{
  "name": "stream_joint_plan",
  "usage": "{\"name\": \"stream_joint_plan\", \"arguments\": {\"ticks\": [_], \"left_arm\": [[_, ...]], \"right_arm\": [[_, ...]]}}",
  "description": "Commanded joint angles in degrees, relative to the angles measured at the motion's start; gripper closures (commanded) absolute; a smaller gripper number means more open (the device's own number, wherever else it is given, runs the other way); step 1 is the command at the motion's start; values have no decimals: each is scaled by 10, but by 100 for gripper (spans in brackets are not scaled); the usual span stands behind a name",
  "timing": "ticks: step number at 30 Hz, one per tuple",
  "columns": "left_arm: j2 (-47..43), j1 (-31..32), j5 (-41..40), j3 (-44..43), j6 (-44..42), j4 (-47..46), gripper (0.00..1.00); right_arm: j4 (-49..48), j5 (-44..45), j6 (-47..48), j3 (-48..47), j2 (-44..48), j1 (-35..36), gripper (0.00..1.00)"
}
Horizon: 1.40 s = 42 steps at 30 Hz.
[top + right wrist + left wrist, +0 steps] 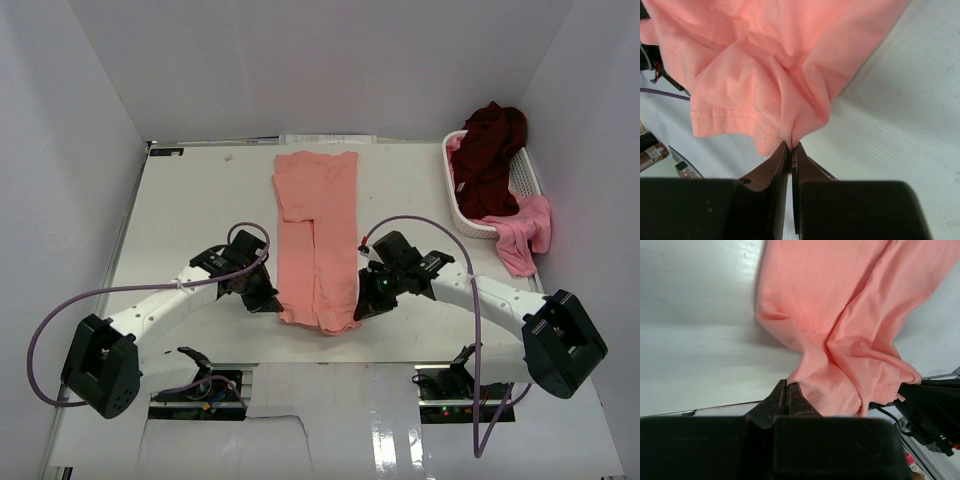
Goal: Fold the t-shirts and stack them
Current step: Grab the bottom of the folded rectangular tshirt with both arms, then fold the folded rectangular tshirt in 1/3 of the way
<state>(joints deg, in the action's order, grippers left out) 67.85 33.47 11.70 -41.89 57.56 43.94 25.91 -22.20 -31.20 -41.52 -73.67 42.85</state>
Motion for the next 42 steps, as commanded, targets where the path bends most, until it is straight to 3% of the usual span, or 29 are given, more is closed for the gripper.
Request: {"name": "stream_joint_plan", "arguments": {"ticks": [1, 21, 29, 42], "left_arm": [[17, -21, 16, -46, -44, 0, 100], [164, -129, 30, -230, -140, 3, 100], [240, -131, 46, -277, -155, -11, 100], [285, -132, 14, -343, -165, -5, 100]], "right_arm": [[26, 3, 28, -58, -12, -13, 92], [80, 1, 110, -245, -132, -92, 92], [91, 4, 125, -297, -176, -107, 92], [107, 18, 142, -367, -232, -121, 92]]}}
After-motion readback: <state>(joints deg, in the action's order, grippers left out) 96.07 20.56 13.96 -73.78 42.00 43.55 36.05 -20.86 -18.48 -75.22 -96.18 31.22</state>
